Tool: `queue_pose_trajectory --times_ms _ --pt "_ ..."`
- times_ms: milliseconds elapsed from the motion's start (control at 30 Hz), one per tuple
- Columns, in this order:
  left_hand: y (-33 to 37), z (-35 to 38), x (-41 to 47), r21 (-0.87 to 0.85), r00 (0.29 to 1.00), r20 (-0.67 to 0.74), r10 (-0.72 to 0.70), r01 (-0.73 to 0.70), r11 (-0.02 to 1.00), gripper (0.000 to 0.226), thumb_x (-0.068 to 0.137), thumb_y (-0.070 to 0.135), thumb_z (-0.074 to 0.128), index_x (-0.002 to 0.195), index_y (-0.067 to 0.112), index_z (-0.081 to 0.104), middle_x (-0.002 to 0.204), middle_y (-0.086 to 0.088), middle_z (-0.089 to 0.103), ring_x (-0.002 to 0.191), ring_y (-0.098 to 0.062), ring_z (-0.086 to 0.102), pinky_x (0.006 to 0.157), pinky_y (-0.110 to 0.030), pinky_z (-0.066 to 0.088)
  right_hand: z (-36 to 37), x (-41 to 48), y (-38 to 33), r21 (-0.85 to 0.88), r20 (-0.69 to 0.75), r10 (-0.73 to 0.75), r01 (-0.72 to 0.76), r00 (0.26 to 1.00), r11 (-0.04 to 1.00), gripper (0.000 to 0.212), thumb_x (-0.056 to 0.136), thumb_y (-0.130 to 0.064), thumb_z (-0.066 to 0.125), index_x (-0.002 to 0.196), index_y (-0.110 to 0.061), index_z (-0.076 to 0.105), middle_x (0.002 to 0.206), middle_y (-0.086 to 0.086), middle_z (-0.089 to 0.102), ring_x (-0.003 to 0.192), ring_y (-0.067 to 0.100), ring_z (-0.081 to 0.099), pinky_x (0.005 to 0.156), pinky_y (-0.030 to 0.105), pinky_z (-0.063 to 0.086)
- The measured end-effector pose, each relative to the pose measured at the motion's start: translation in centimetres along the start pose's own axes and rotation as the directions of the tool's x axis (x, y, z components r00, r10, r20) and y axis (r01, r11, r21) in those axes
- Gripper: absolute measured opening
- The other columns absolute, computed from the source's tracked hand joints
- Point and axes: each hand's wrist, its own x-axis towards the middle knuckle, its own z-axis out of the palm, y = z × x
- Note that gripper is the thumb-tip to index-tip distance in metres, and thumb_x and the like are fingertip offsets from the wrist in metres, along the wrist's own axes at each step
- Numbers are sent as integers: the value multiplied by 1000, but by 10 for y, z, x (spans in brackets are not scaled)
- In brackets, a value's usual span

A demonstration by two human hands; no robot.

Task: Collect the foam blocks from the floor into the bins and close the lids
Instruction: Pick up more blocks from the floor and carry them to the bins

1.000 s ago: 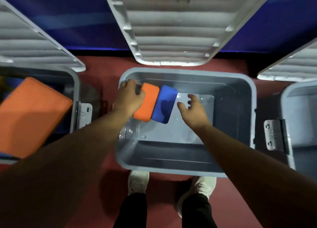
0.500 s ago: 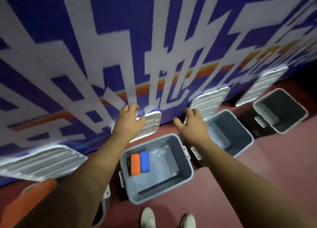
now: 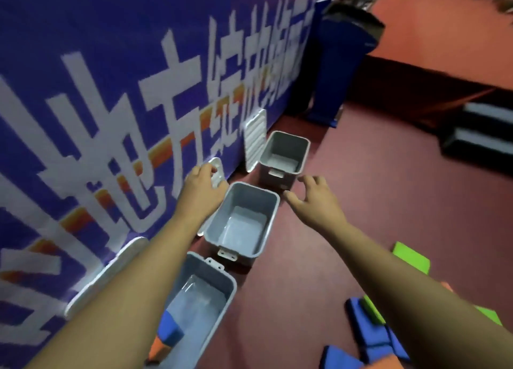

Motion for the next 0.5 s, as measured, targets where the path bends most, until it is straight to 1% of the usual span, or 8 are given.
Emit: queue_pose_trajectory --times_ms 100,167,233,367,500 --pt "72 54 -31 -14 988 84 127 -126 992 35 89 27 59 120 10 56 118 -11 55 110 -30 54 93 -38 44 -45 -47 83 -6 -79 129 -130 988 991 57 90 -50 55 137 -18 50 135 9 46 122 32 51 101 40 39" --pt "118 89 -60 -25 974 150 168 -166 986 36 89 27 60 120 9 56 117 -13 55 108 -32 55 94 -41 46 -73 -84 134 -23 -108 207 -211 972 977 58 90 -51 55 137 -18 50 135 10 47 123 33 51 100 40 39" --pt "161 121 -91 -55 952 217 217 -210 976 35 88 26 61 118 9 57 118 -13 56 107 -32 55 95 -40 46 -99 -123 181 -24 -142 278 -284 950 958 58 90 -51 55 137 -18 50 133 10 47 122 34 51 99 42 40" --pt "238 183 -152 -126 881 330 340 -316 940 35 87 26 61 117 9 58 119 -13 57 109 -31 56 98 -40 45 -145 -198 261 1 -212 409 -418 888 909 57 89 -51 56 135 -18 51 131 11 48 122 34 51 100 44 42" --pt "297 238 -200 -159 792 424 439 -411 897 35 87 26 61 118 9 58 119 -13 58 113 -32 54 99 -40 43 -175 -259 326 13 -252 539 -554 804 832 57 88 -52 56 132 -17 52 128 12 49 122 35 51 99 46 41"
